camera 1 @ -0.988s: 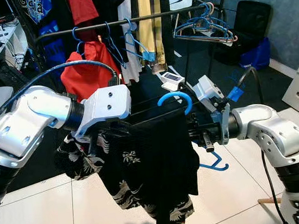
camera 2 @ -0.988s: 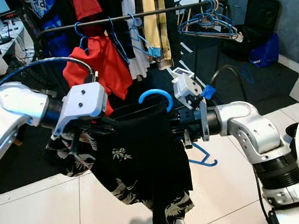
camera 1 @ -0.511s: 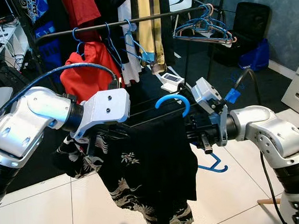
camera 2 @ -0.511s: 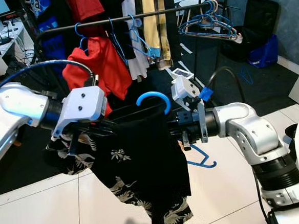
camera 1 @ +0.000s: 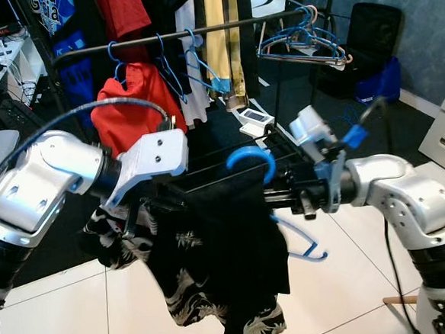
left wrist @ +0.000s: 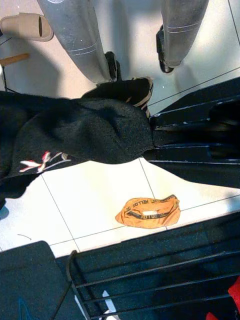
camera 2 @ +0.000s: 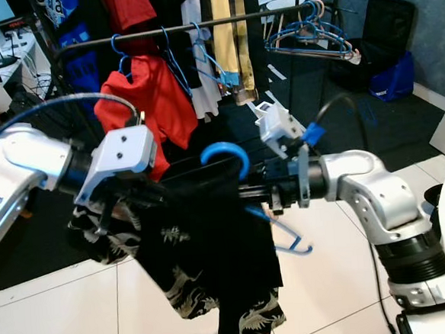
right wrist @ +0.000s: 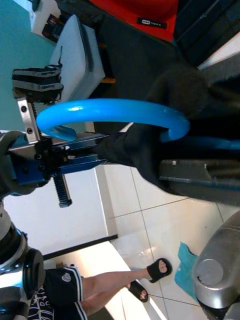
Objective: Hang hanger
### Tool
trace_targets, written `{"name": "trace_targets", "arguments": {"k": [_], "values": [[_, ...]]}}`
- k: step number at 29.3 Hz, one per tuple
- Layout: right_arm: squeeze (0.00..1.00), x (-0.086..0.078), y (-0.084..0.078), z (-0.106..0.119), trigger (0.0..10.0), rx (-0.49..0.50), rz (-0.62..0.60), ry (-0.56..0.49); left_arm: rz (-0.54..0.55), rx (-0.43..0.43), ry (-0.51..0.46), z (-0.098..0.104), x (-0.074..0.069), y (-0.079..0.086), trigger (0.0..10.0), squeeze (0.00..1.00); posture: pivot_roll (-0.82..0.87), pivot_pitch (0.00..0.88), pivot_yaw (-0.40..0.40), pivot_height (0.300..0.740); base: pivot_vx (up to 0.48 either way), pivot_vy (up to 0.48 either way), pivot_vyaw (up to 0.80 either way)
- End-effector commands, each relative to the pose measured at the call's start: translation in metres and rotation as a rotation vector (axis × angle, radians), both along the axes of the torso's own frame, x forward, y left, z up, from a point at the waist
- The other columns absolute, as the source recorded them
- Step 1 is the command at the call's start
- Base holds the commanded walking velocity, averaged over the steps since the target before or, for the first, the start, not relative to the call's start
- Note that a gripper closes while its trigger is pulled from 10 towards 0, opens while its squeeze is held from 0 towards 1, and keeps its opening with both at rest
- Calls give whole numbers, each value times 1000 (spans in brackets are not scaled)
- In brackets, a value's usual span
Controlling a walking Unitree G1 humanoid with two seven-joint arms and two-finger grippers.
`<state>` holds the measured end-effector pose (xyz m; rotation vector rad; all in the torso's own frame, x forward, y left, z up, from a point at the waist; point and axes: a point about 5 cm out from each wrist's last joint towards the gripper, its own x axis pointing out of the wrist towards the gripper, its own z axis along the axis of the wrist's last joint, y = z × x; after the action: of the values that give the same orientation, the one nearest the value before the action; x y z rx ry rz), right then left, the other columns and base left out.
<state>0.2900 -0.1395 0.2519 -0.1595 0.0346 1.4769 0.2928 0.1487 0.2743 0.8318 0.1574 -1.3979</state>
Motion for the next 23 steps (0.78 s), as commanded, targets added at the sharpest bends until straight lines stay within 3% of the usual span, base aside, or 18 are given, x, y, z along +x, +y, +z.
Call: {"name": "trace_targets", "arguments": {"k": [1, 4, 7, 9, 10, 11, 13, 14, 15, 18, 22, 23], "values": [[1000, -4, 3, 5, 10000, 19, 32, -25, 5, -19, -2, 4, 1, 4, 0, 0, 22, 20, 46, 740, 0, 0, 0], [1000, -6, -1, 8, 10000, 29, 43, -22, 7, -23, -10, 6, 2, 6, 0, 0, 19, 19, 47, 740, 0, 0, 0], [1000, -8, -24, 6, 10000, -25, -6, -17, 41, -61, -42, 18, 7, 15, 0, 0, 17, 17, 44, 740, 0, 0, 0], [1000, -8, -24, 6, 10000, -25, -6, -17, 41, -61, -42, 18, 7, 15, 0, 0, 17, 17, 44, 740, 0, 0, 0], [1000, -8, -37, 2, 10000, -63, -55, -11, 68, -79, -63, 24, 11, 21, 0, 0, 15, 18, 43, 740, 0, 0, 0], [1000, -8, -37, 2, 10000, -63, -55, -11, 68, -79, -63, 24, 11, 21, 0, 0, 15, 18, 43, 740, 0, 0, 0], [1000, -8, -68, -7, 10000, -97, -218, -1, 149, -132, -123, 39, 20, 34, 0, 0, 7, 16, 45, 740, 0, 0, 0], [1000, -8, -68, -7, 10000, -97, -218, -1, 149, -132, -123, 39, 20, 34, 0, 0, 7, 16, 45, 740, 0, 0, 0], [1000, -14, -90, -6, 10000, -39, -352, -10, 204, -164, -164, 48, 26, 44, 0, 0, 1, 12, 54, 740, 0, 0, 0], [1000, -20, -101, -3, 10000, 32, -414, -18, 225, -182, -183, 52, 29, 48, 0, 0, -2, 12, 53, 740, 0, 0, 0], [1000, -22, -104, -1, 10000, 57, -429, -19, 231, -189, -190, 54, 30, 49, 0, 0, -2, 12, 53, 740, 0, 0, 0], [1000, -32, -99, -2, 10000, 186, -385, 9, 245, -222, -217, 59, 34, 49, 0, 0, -11, 7, 51, 740, 0, 0, 0]]}}
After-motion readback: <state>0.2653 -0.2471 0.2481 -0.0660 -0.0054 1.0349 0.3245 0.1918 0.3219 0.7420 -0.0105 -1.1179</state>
